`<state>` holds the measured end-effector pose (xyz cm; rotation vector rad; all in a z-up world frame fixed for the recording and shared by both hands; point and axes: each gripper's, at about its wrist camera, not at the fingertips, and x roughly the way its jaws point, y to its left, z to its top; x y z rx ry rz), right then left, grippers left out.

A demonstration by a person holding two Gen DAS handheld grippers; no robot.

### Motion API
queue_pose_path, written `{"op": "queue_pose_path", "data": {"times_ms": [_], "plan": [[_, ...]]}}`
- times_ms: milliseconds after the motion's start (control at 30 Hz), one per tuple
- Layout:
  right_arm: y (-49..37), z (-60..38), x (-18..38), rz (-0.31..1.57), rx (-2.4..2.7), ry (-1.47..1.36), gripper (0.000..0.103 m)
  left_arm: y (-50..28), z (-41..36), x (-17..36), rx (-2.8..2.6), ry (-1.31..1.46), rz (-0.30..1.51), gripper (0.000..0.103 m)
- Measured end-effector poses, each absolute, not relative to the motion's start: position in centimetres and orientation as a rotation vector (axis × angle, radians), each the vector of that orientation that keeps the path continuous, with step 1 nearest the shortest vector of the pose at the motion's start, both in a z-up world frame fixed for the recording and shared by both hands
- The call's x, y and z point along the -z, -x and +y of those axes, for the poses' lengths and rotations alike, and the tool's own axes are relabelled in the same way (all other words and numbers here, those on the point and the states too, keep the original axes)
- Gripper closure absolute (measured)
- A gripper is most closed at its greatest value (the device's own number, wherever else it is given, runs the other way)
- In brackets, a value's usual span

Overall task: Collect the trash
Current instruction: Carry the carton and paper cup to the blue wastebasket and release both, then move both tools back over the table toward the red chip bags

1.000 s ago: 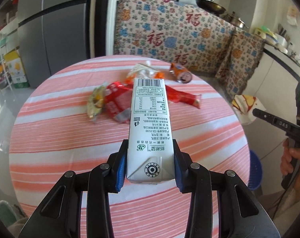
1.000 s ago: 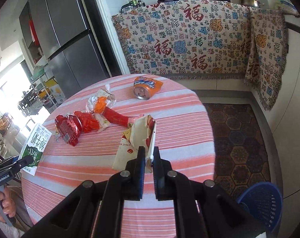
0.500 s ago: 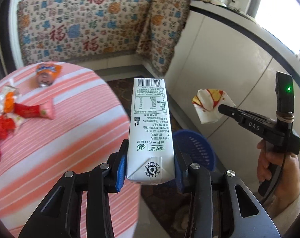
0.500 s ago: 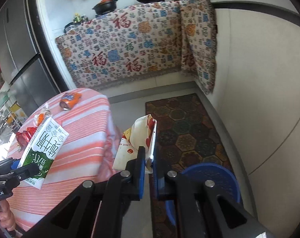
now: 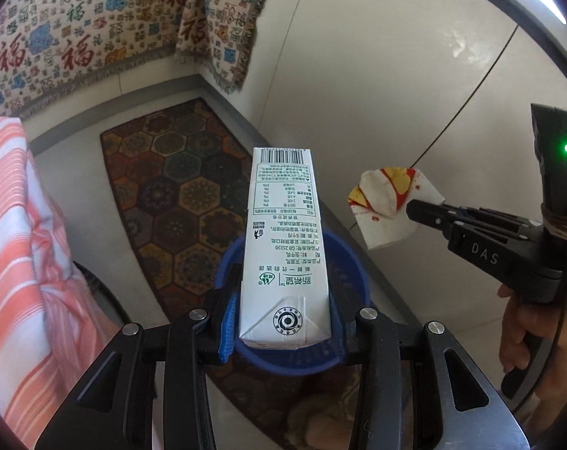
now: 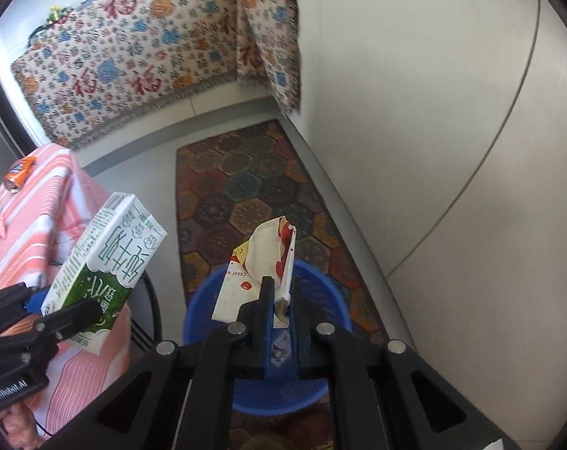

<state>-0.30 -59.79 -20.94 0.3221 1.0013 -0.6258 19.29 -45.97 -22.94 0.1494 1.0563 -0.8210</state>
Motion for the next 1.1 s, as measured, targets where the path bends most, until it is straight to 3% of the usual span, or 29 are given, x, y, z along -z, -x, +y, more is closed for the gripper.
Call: {"op": "queue_pose_path", "data": {"times_ms": [533,600,667,700,733,900,1100], "plan": [[0.7,-62.9,23.7,1.039,0.660,-0.378,0.092,-18.8,-49.0,25.5,0.877,-0.238,1.066,0.062],[0.9,-63.2,23.8,1.028,0.665,-0.389,0.091,-18.8,-49.5,26.0,0.877,-0.253,1.067,0.059],[0.9,-63.3,23.8,1.017,0.664,-0.398,0.079,-19.0,-49.9,26.5,0.885,-0.245,1.073,0.041],[0.9,-63.3,23.7,1.013,0.657,-0.404,0.070,-19.1,-49.9,26.6,0.886,-0.238,1.074,0.040],[0.9,-63.4,23.7,1.010,0.654,-0.406,0.067,-19.2,-49.9,26.6,0.882,-0.230,1.075,0.040],[1.3,-63.2,22.0,0.945,0.659,-0.400,0.067,-18.9,-48.4,25.2,0.856,-0.197,1.054,0.040],[1.5,-61.3,17.8,0.762,0.660,-0.322,0.067,-16.7,-42.8,19.5,0.830,-0.145,0.950,0.036]]}}
